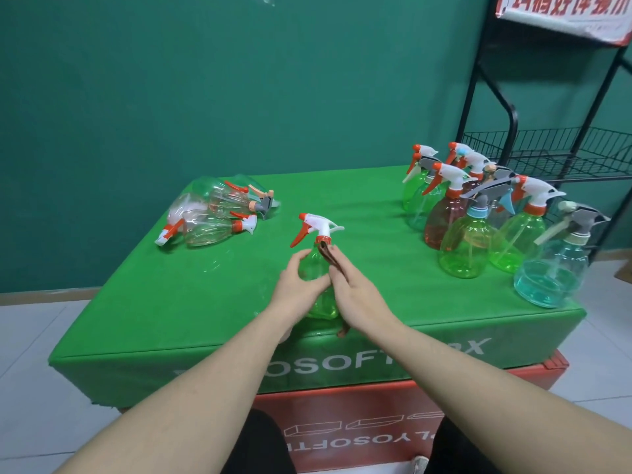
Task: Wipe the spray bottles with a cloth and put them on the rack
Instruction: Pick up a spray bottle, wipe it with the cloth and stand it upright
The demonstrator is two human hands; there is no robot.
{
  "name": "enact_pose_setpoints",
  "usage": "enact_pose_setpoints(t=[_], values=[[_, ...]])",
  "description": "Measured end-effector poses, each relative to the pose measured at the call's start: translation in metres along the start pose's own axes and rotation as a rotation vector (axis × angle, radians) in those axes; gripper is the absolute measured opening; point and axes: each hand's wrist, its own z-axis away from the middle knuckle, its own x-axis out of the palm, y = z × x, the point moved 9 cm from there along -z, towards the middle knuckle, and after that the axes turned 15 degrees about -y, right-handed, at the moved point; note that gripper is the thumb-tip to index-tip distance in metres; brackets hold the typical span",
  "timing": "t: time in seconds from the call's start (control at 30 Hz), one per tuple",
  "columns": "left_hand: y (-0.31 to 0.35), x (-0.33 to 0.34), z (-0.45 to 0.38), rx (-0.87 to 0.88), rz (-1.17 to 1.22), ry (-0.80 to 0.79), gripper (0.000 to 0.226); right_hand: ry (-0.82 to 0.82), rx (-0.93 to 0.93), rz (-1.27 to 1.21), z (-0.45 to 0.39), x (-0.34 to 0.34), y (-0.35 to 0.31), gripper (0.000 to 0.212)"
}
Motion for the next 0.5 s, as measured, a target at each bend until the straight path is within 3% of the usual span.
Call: enact_pose_setpoints(t=[0.17,0.37,0.5], values=[[-0.006,0.015,0.007,0.068,0.245,-0.050,0.059,0.079,-0.026,-0.048,-0.010,-0.011,-0.008,0.046],[-0.018,0.040,0.001,0.011,0.681,-0.173,0.049,0.153,-0.044,-0.036,-0.029,-0.029,-0.015,0.041],[-0.015,0.040,-0.011,0.021,0.718,-0.151,0.040,0.119,-0.076,0.060,-0.041,-0.026,-0.009,0.048]])
